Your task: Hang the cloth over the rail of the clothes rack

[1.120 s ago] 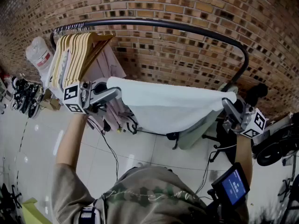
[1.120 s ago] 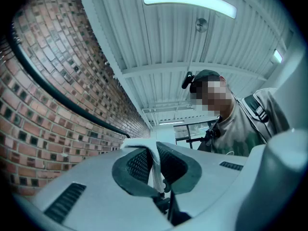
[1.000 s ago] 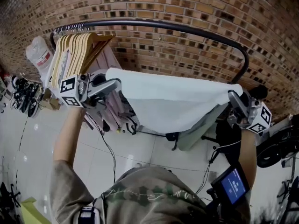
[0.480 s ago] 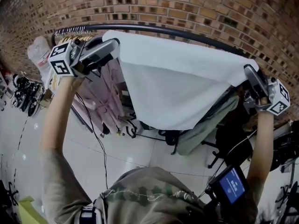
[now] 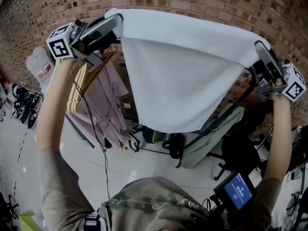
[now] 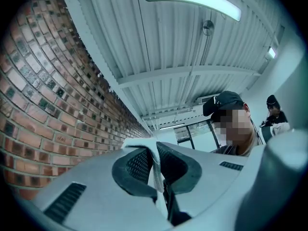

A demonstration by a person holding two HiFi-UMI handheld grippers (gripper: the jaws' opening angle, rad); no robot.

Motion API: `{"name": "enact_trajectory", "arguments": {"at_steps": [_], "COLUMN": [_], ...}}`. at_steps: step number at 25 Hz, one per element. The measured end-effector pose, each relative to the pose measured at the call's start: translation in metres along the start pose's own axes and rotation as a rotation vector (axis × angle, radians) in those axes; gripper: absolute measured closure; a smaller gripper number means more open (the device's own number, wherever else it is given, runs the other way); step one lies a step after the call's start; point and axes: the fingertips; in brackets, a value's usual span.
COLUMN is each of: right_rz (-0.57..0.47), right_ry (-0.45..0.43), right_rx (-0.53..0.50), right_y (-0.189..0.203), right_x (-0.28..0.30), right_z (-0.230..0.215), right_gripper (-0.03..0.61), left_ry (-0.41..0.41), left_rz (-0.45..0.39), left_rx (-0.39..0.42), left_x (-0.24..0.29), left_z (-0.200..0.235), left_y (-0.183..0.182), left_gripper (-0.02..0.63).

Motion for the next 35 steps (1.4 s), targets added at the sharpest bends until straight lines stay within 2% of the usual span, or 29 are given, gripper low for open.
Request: {"name": "enact_trajectory", "arguments": {"at_steps": [5, 10, 18, 23, 25, 30, 35], "right_rz": [0.015, 0.023, 0.036, 0.031, 0.038, 0.104, 0.199], "right_ry": [0.034, 0.095, 0.192, 0.234, 0.254, 0.325, 0.339], "right_rx": [-0.028, -0.024, -0.025, -0.036, -0.019, 0.038, 0.056], "right_y": [-0.01, -0.008, -0.005, -0.006, 0.005, 0.058, 0.097], "right_x": [0.005, 0.01, 0.019, 0.022, 0.02, 0.004, -0.008], "right_z": [-0.036, -0.083, -0.151, -0.179, -0.193, -0.215, -0.223], "right_gripper": [0.561, 0.561, 0.561, 0.561, 0.561, 0.561, 0.561], "left_ry": [-0.016, -0.105, -0.216, -0.229, -0.24, -0.33, -0.379], "left_rz": [0.024, 0.025, 0.058, 0.081, 0.108, 0.188, 0.279], "left_rx": [0.01, -0.052, -0.041, -0.078, -0.094, -0.118, -0.205], "left_x": [0.011, 0.022, 0.025, 0.034, 0.036, 0.027, 0.01], "left_z": [0.039, 0.095, 0.169, 0.194, 0.202, 0.225, 0.236], "left_y": [-0.006, -0.005, -0.005, -0.011, -0.002, 0.038, 0.077], "left_gripper": [0.598, 0.598, 0.598, 0.598, 0.598, 0.598, 0.598]}}
Point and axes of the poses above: the fingertips, and each gripper's own axes: x forward along the fingers, z to its left, y out of its underside, and after that the axes turned 7 degrees about -z, right-handed
